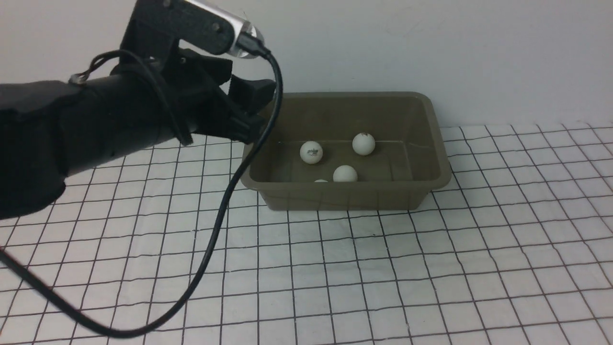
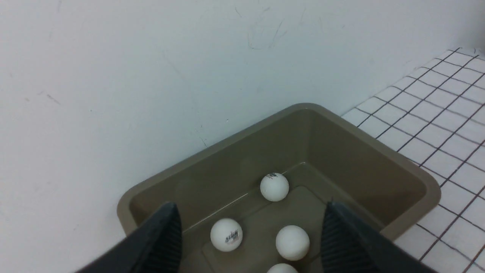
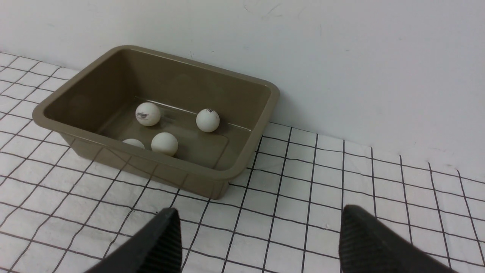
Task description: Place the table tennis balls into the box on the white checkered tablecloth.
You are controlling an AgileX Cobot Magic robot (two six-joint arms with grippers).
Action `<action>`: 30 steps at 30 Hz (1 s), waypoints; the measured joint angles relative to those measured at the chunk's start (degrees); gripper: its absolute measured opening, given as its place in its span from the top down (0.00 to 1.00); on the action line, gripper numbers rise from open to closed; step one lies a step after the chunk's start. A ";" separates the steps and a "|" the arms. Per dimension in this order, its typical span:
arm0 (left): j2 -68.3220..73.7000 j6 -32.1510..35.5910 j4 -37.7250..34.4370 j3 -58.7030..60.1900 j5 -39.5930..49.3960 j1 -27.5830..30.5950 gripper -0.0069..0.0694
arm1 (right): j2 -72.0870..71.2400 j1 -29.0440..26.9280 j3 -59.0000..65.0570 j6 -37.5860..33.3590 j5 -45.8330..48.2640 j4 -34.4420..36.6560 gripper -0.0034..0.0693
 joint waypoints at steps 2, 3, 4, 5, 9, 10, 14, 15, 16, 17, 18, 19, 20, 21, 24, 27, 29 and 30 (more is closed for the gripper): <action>-3.77 -0.67 -2.43 2.97 0.36 0.00 0.32 | 0.00 0.00 0.00 -0.06 -0.26 0.00 0.26; -4.03 -0.75 -2.43 3.16 0.36 0.00 0.32 | 0.00 0.00 0.00 -0.06 -0.26 0.00 0.26; -6.07 -0.88 -3.89 4.66 1.14 0.00 0.32 | 0.00 0.00 0.00 -0.06 -0.32 0.00 0.26; -6.74 -0.95 -4.31 5.15 1.76 0.00 0.32 | 0.00 0.00 0.00 -0.06 -0.32 0.00 0.26; -7.98 -0.75 -5.27 5.95 5.25 0.00 0.32 | 0.00 0.00 0.00 -0.06 -0.32 0.00 0.26; -7.97 0.32 -5.33 6.00 7.89 0.00 0.32 | 0.00 0.00 0.00 -0.06 -0.32 0.00 0.26; -7.97 0.88 -5.33 6.00 14.42 0.00 0.32 | 0.00 0.00 0.00 -0.06 -0.32 0.00 0.26; -7.97 -0.08 -5.33 6.00 17.62 0.00 0.32 | 0.00 0.00 0.00 -0.06 -0.32 0.00 0.26; -7.97 -0.27 -5.33 6.00 18.17 0.00 0.32 | 0.00 0.00 0.00 -0.06 -0.32 0.00 0.26; -7.97 -2.18 -4.99 6.00 23.64 0.00 0.32 | 0.00 0.00 0.00 -0.06 -0.32 0.00 0.26; -7.97 -3.81 -4.20 6.00 27.42 0.00 0.32 | 0.00 0.00 0.00 -0.06 -0.32 0.00 0.26; -7.97 -5.55 -3.26 6.00 30.57 0.00 0.32 | 0.00 0.00 0.00 -0.11 -0.32 0.00 0.26; -7.97 -7.11 -1.61 6.00 32.88 0.00 0.32 | 0.00 0.00 0.00 -0.11 -0.32 0.00 0.26; -7.97 -8.96 0.13 6.00 35.03 0.00 0.32 | 0.00 0.00 0.00 -0.11 -0.37 0.00 0.26; -8.05 -18.26 10.44 6.00 40.97 0.00 0.32 | 0.00 0.00 0.00 -0.11 -0.37 0.00 0.26; -8.04 -30.05 25.73 6.00 42.29 0.00 0.34 | 0.00 0.00 0.00 -0.11 -0.48 0.00 0.26; -8.04 -40.24 38.45 6.00 41.37 0.00 0.36 | 0.00 0.00 0.00 -0.11 -0.48 0.00 0.26; -8.04 -46.61 46.87 6.00 40.15 0.00 0.39 | 0.00 0.00 0.00 -0.11 -0.48 0.00 0.26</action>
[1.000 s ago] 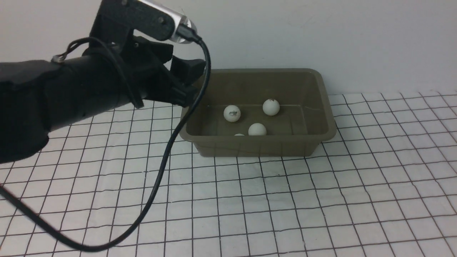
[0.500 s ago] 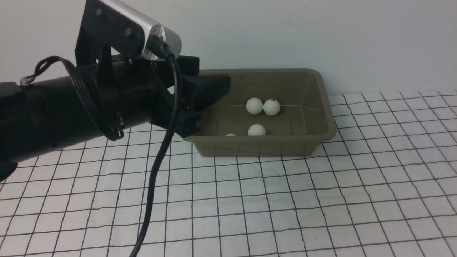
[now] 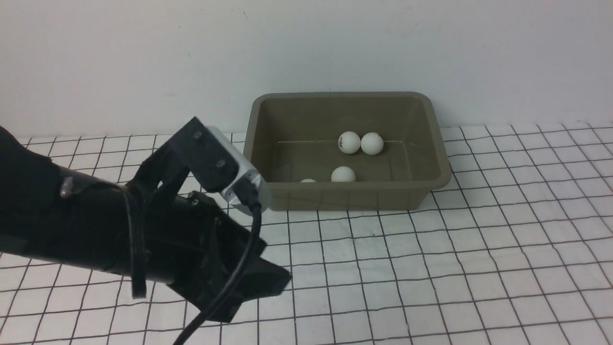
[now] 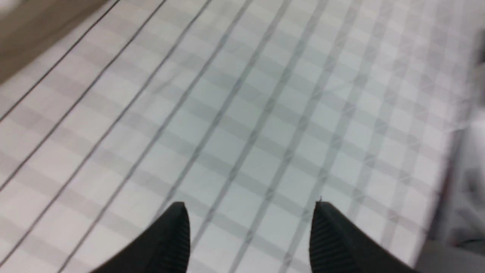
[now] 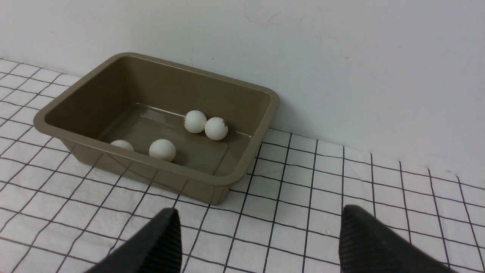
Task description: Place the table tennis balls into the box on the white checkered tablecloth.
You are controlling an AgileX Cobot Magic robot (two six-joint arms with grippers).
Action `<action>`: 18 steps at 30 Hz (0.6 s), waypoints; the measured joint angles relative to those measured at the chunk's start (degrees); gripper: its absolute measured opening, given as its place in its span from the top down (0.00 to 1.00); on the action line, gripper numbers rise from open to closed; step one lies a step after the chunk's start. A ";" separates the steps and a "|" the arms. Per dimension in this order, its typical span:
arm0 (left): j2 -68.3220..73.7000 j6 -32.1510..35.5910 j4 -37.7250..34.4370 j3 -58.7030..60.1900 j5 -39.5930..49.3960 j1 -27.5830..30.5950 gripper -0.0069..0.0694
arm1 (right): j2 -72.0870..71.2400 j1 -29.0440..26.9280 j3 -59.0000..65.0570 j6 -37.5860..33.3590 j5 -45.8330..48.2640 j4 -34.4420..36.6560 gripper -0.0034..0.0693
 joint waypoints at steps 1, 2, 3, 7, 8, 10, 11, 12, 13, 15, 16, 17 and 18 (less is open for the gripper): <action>0.00 -6.02 5.62 0.00 -1.57 0.00 0.41 | 0.00 0.00 0.00 0.00 -0.01 0.00 0.26; 0.00 -9.79 9.99 0.02 -2.78 0.00 0.42 | 0.00 0.00 0.00 0.00 -0.01 0.00 0.26; 0.00 -11.62 12.08 0.07 -3.39 0.00 0.43 | 0.00 0.00 0.00 0.00 -0.01 0.00 0.26; 0.00 -26.44 30.17 0.07 -8.54 0.00 0.50 | 0.00 0.00 0.00 0.00 -0.01 -0.02 0.26; 0.00 -30.49 34.66 0.07 -9.54 0.05 0.51 | 0.00 0.00 0.00 0.00 -0.01 -0.34 0.26; 0.00 -36.84 41.23 0.07 -10.27 0.05 0.53 | 0.00 0.00 0.00 0.00 -0.01 -2.05 0.26; 0.00 -39.37 44.46 0.07 -10.67 0.05 0.54 | 0.00 0.00 0.00 0.00 0.16 -3.12 0.26; 0.00 -41.31 47.63 0.07 -11.27 0.05 0.54 | 0.00 0.00 0.00 0.00 0.48 -4.66 0.26; 0.00 -44.56 51.97 0.07 -12.13 0.05 0.54 | 0.00 0.00 0.00 0.17 1.20 -5.89 0.26; 0.00 -48.83 56.30 0.07 -13.26 0.06 0.54 | 0.00 0.00 0.00 1.66 3.01 -6.79 0.26; 0.00 -52.30 58.30 0.07 -14.00 0.06 0.54 | 0.00 0.00 0.00 2.35 3.76 -6.56 0.26; 0.00 -53.70 59.17 0.07 -14.56 0.06 0.54 | 0.00 0.00 0.00 2.61 4.10 -5.91 0.26; 0.00 -54.75 59.62 0.07 -14.97 0.06 0.54 | 0.00 0.00 0.00 2.54 4.09 -5.37 0.26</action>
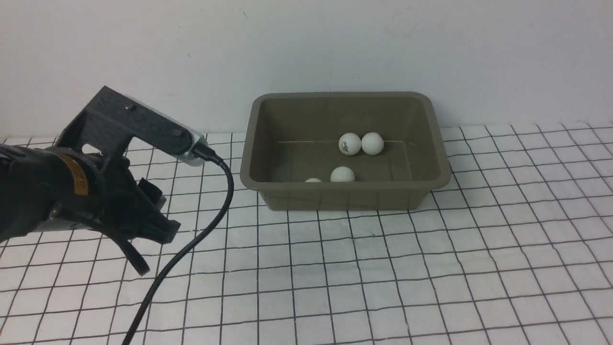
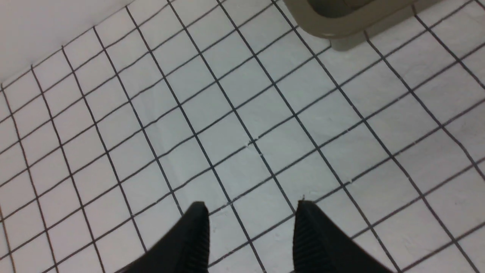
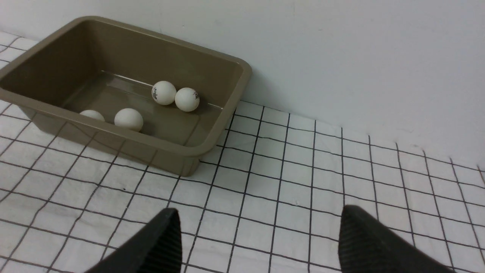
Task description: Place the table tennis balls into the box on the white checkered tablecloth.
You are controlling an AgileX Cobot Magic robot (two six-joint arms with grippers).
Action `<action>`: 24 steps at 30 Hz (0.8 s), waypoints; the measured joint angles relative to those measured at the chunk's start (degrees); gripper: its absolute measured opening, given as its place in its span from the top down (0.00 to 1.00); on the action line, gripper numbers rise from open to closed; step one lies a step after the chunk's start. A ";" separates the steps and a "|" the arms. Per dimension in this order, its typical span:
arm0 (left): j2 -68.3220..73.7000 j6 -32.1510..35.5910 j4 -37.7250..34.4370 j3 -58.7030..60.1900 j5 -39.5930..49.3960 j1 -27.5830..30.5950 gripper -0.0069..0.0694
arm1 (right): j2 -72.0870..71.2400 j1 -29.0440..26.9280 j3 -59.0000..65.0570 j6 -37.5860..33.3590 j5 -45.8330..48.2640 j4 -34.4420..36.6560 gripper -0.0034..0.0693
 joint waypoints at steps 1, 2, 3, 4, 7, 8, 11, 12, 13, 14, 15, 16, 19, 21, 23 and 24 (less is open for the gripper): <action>0.00 -0.80 0.24 0.00 -0.33 0.00 0.54 | 0.00 0.00 0.05 -0.28 -0.17 0.56 0.26; 0.00 -1.07 0.43 0.00 -0.82 0.00 0.54 | 0.00 0.00 0.27 -0.90 -0.72 1.00 0.26; 0.00 -1.36 0.52 0.00 -1.14 0.00 0.54 | 0.00 0.00 0.42 -1.51 -1.24 1.17 0.26; 0.00 -1.63 0.66 0.00 -1.59 0.00 0.54 | 0.00 0.00 0.73 -1.93 -1.65 1.27 0.26; 0.00 -2.05 0.86 0.00 -3.07 0.00 0.54 | 0.00 0.00 2.63 -4.21 -4.44 1.47 0.26; 0.00 -2.11 0.94 0.00 -4.12 0.00 0.54 | 0.00 0.00 4.40 -5.36 -6.60 2.09 0.26; 0.00 -2.18 0.96 0.00 -5.75 0.00 0.54 | 0.00 0.00 8.48 -6.41 -10.19 5.25 0.26; 0.00 -2.18 0.96 0.00 -6.09 0.00 0.54 | 0.00 0.00 10.34 -6.77 -11.61 7.05 0.27; 0.00 -2.18 1.01 0.00 -6.45 0.00 0.54 | 0.00 0.00 11.67 -7.06 -13.06 7.98 0.28; 0.00 -2.18 1.01 0.00 -6.74 0.00 0.54 | 0.00 0.00 13.08 -7.79 -14.89 8.58 0.28; 0.00 -2.18 1.01 0.00 -6.80 0.00 0.54 | 0.00 0.00 13.73 -8.25 -15.68 8.58 0.29; 0.00 -2.13 1.01 0.00 -6.85 0.00 0.54 | 0.00 0.00 14.04 -8.50 -16.17 8.41 0.29; 0.00 -2.13 1.08 0.00 -6.91 0.00 0.54 | 0.00 0.00 14.19 -9.04 -17.15 7.24 0.30; 0.00 -2.13 1.08 0.00 -6.91 0.00 0.54 | 0.00 0.00 14.19 -9.19 -17.21 7.05 0.30; 0.00 -2.13 1.15 0.00 -6.91 0.00 0.54 | 0.00 0.00 14.19 -9.23 -17.13 6.98 0.30; 0.00 -2.13 1.15 0.00 -6.91 0.00 0.54 | 0.00 0.00 14.19 -9.25 -16.94 6.93 0.30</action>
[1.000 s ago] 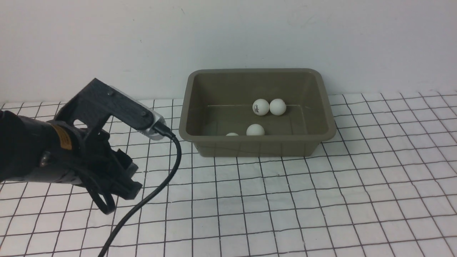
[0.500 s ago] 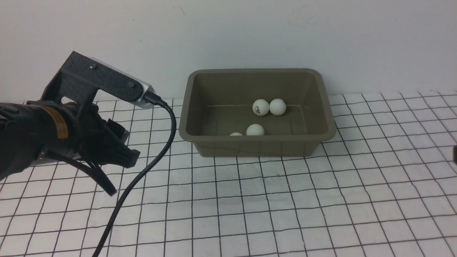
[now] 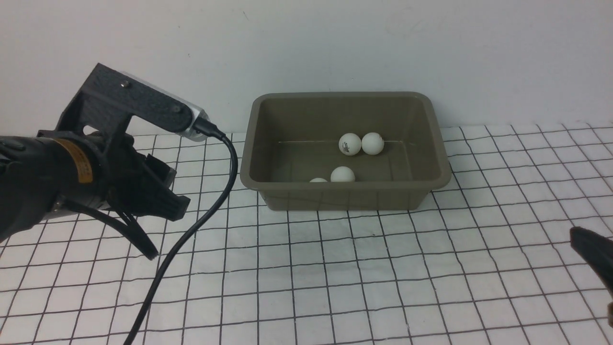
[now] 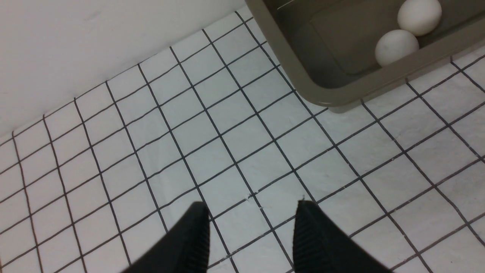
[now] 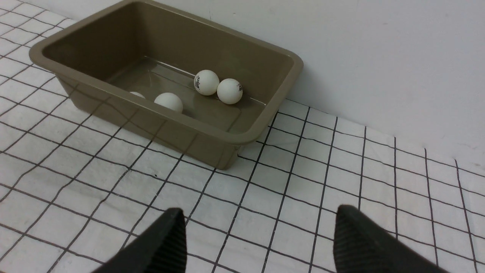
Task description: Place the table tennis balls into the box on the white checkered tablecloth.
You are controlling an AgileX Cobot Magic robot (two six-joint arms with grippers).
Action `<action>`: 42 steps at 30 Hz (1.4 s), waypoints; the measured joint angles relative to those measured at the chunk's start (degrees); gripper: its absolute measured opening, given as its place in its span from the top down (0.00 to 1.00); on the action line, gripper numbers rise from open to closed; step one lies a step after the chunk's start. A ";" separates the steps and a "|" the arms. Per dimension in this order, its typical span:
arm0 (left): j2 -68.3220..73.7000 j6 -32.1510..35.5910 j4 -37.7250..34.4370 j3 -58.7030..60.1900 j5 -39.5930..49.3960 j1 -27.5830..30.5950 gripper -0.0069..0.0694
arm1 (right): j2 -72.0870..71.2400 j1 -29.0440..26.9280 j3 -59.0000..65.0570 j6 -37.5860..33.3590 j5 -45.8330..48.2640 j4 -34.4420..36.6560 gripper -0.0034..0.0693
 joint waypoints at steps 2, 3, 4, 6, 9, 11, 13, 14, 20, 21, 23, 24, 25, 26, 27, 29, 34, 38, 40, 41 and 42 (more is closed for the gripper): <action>0.00 0.00 0.00 0.00 0.00 0.00 0.54 | 0.00 0.00 0.07 -0.07 0.59 -0.07 0.30; 0.00 0.00 0.00 0.00 0.00 0.00 0.54 | 0.00 0.00 0.13 -0.12 0.87 -0.07 0.30; 0.00 0.00 0.00 0.00 0.00 0.00 0.54 | 0.00 0.00 0.26 -0.12 1.05 -0.07 0.30; 0.00 0.00 0.00 0.00 0.00 0.00 0.54 | 0.00 0.00 0.32 -0.12 1.18 -0.13 0.30; 0.00 0.00 0.00 0.00 0.00 0.00 0.54 | 0.13 0.76 0.32 -0.12 1.25 -0.33 0.30; 0.00 0.00 0.00 0.00 0.00 0.00 0.54 | 0.67 3.68 0.37 -0.12 1.25 -1.22 0.30; 0.00 0.00 0.00 0.00 0.00 0.00 0.54 | 1.19 5.81 0.37 -0.18 1.25 -1.49 0.30; 0.00 0.00 0.00 0.00 0.00 0.00 0.54 | 1.43 7.67 0.37 -0.18 1.25 -1.56 0.30; 0.00 0.00 0.02 0.00 0.00 0.00 0.54 | 1.71 10.65 0.37 -0.18 1.41 -1.78 0.30; 0.00 0.00 0.02 0.00 0.00 0.00 0.54 | 1.71 10.65 0.37 -0.18 1.51 -1.78 0.30; 0.00 0.00 0.02 0.00 0.00 0.00 0.54 | 1.71 10.82 0.37 -0.18 2.02 -1.78 0.30; 0.00 0.00 0.02 0.00 0.00 0.00 0.54 | 1.71 10.82 0.37 -0.18 2.08 -1.78 0.30; 0.00 0.00 0.02 0.00 0.00 0.00 0.54 | 1.71 10.82 0.37 -0.18 2.08 -1.65 0.30; 0.00 0.00 0.07 0.00 0.00 0.00 0.54 | 1.62 10.82 0.37 -0.18 2.14 -1.35 0.30; 0.00 0.00 0.07 0.00 0.00 0.00 0.54 | 0.97 10.82 0.37 -0.18 2.30 -0.83 0.30; 0.00 0.00 0.07 0.00 0.00 0.00 0.54 | -1.32 10.82 0.37 -0.18 3.06 0.91 0.30; 0.00 0.00 0.07 0.00 0.00 0.00 0.54 | -9.75 4.57 0.37 0.22 3.78 3.13 0.30; 0.00 0.00 0.07 0.00 0.00 0.00 0.54 | -16.01 -4.26 0.37 0.23 3.86 3.18 0.30; 0.00 0.00 0.07 0.00 0.00 0.00 0.54 | -19.01 -8.93 0.37 0.23 3.92 4.00 0.30; 0.00 0.00 0.07 0.00 0.00 0.00 0.54 | -20.39 -10.57 0.43 0.29 3.92 5.06 0.30; 0.00 0.00 0.07 0.00 0.00 0.00 0.54 | -21.24 -12.02 0.60 0.28 3.92 5.83 0.30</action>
